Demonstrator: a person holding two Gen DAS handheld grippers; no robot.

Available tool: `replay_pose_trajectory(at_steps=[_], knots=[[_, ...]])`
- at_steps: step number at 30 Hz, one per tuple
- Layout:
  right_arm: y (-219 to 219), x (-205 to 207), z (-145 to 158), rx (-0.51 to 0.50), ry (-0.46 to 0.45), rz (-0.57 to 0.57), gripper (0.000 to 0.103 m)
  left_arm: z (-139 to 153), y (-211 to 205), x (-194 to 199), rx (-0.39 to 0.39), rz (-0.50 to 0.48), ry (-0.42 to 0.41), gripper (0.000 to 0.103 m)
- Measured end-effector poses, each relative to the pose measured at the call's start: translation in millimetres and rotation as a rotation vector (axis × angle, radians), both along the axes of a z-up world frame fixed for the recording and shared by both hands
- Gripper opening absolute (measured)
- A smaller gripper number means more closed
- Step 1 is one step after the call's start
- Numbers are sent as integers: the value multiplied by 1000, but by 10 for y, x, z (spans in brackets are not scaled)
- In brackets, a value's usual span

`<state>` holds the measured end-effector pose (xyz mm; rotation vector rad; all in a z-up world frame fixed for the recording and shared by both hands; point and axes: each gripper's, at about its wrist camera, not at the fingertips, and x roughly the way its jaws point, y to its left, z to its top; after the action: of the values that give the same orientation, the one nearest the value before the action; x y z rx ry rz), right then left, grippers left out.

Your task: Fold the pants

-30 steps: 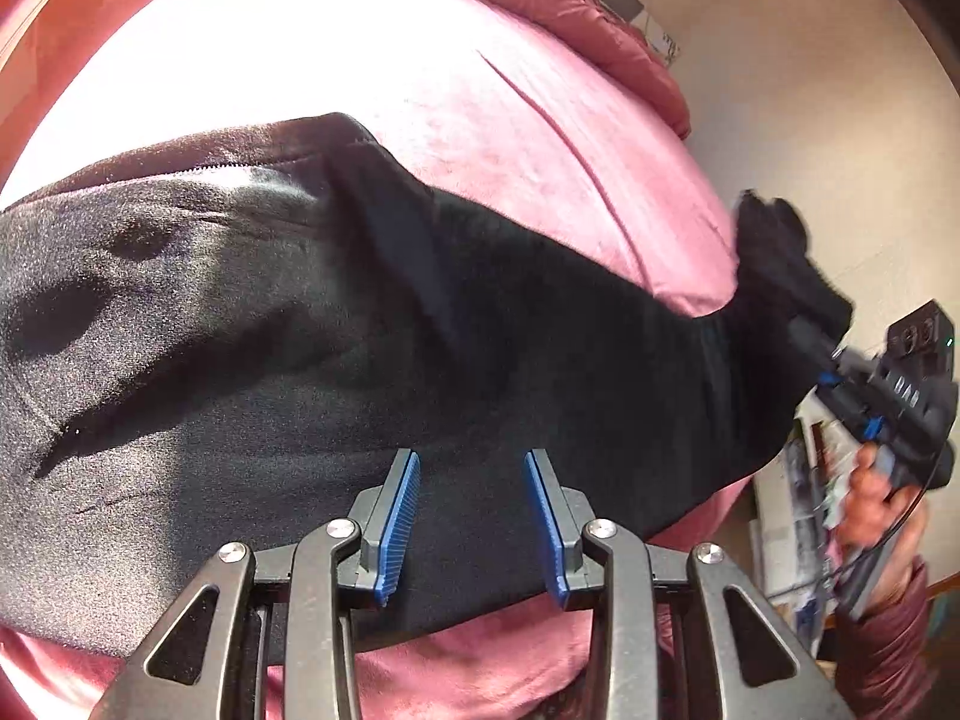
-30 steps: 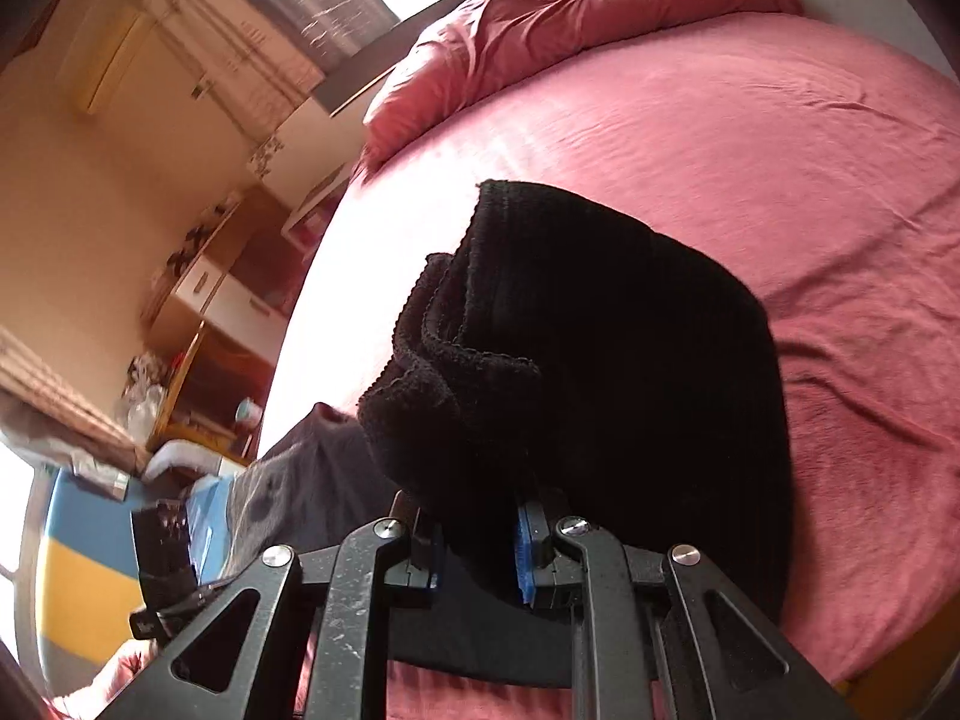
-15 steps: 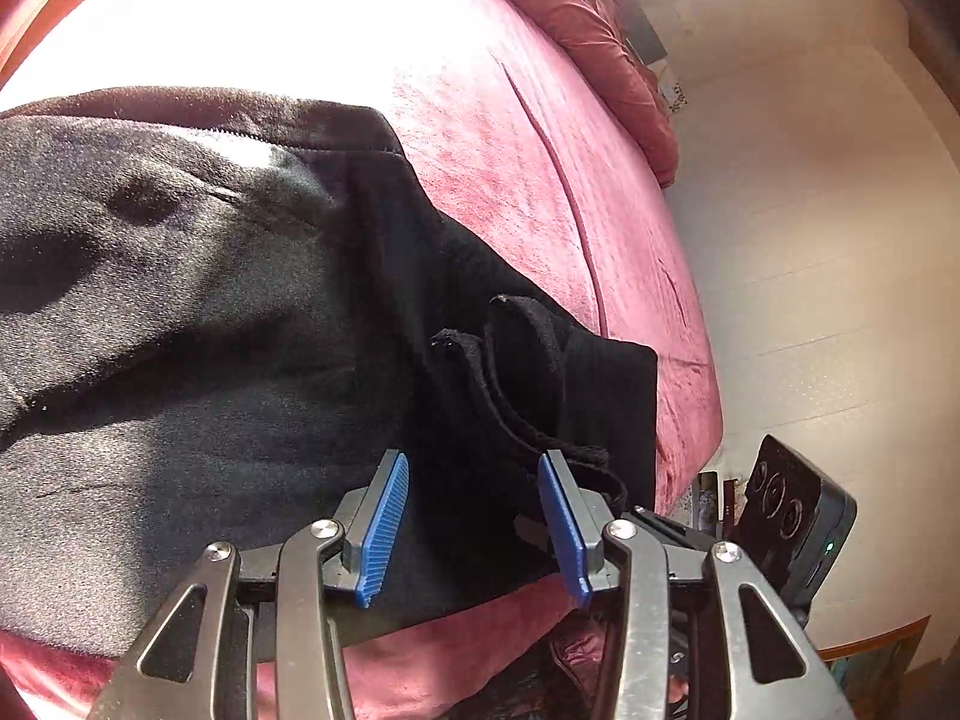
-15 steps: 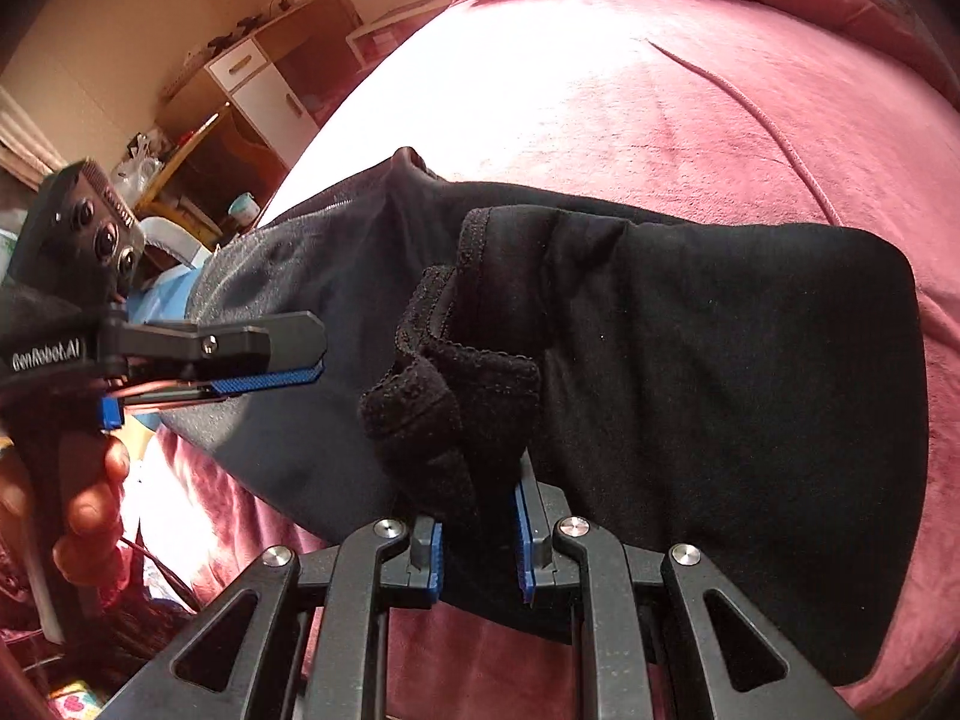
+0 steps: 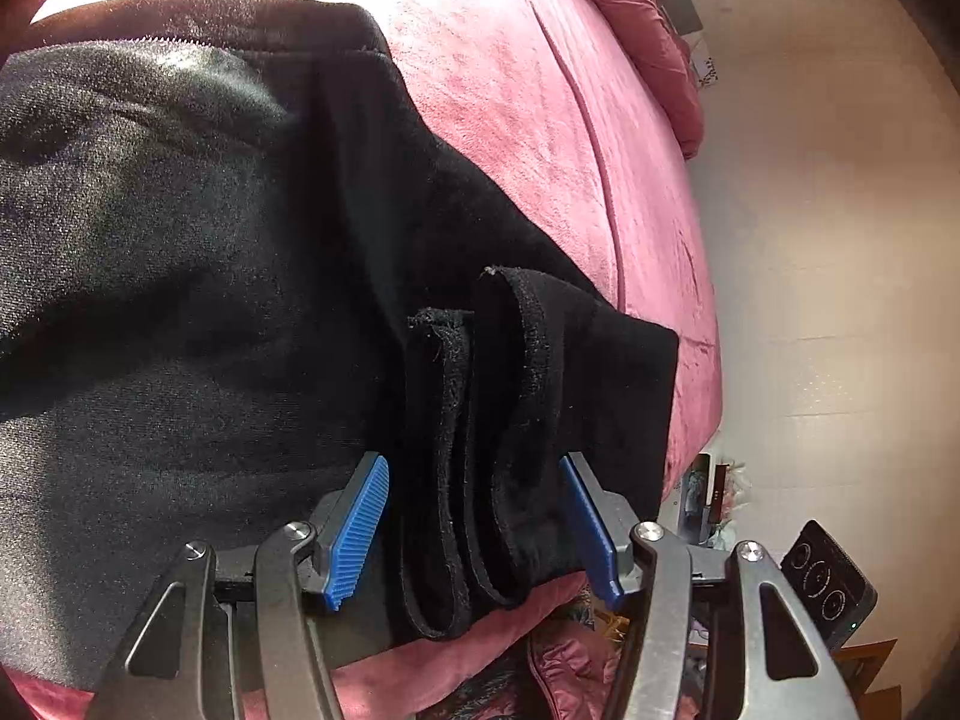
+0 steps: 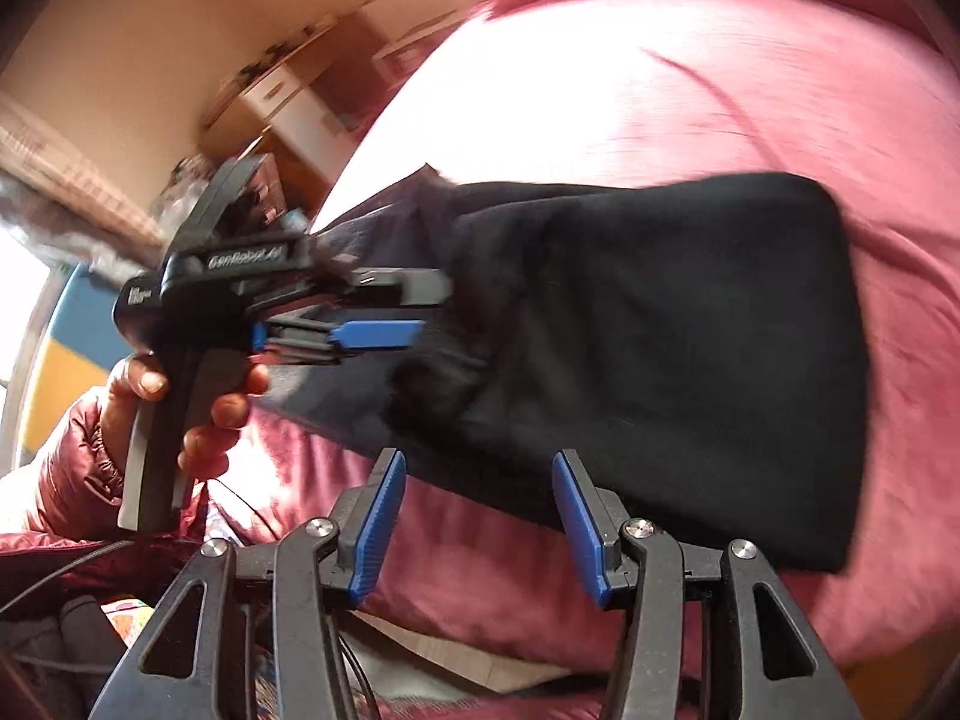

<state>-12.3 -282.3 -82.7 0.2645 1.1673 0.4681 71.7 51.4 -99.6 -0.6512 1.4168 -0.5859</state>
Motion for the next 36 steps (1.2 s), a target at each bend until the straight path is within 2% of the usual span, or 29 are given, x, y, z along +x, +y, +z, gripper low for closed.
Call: replay_pose_trajectory(at_steps=[2,4,6,7,8,11,14,16,21,22,23,24,27,29,34,36], knots=[[-326,-102,-9,-25,15,-102,52,-18,-24,2,2,-25,13,58],[-631,-231,-55,-70,39,-200,52,-1,-48,2,7,-49,1,52],[-855,-334,-141,-121,75,-266,52,63,-101,5,23,-77,-33,31],[-932,-383,-192,-142,94,-286,52,112,-125,1,41,-92,-61,25],[-973,-424,-242,-164,108,-297,52,171,-149,-1,55,-114,-93,16],[-972,-396,-322,-186,130,-304,54,416,-138,21,26,-134,-171,14],[-848,-328,-373,-187,114,-302,65,789,-84,46,-40,-136,-255,14],[-721,-228,-396,-192,97,-303,66,1058,-72,79,-82,-147,-311,14],[-570,72,-435,-181,59,-427,66,1501,-43,74,-126,-184,-404,13],[-597,107,-451,-199,60,-451,61,1525,-46,93,-127,-186,-417,13],[-599,153,-472,-237,62,-469,44,1543,-22,93,-117,-184,-432,13],[-591,182,-510,-256,64,-482,39,1545,-61,73,-95,-179,-442,13],[-578,209,-630,-255,100,-480,39,1347,37,66,-21,-171,-398,13],[-523,262,-695,-269,116,-458,36,977,48,33,62,-151,-342,13],[-367,373,-757,-281,122,-411,42,173,266,10,157,-85,-173,13],[-298,360,-754,-287,124,-376,44,152,319,-60,159,-76,-209,13]])
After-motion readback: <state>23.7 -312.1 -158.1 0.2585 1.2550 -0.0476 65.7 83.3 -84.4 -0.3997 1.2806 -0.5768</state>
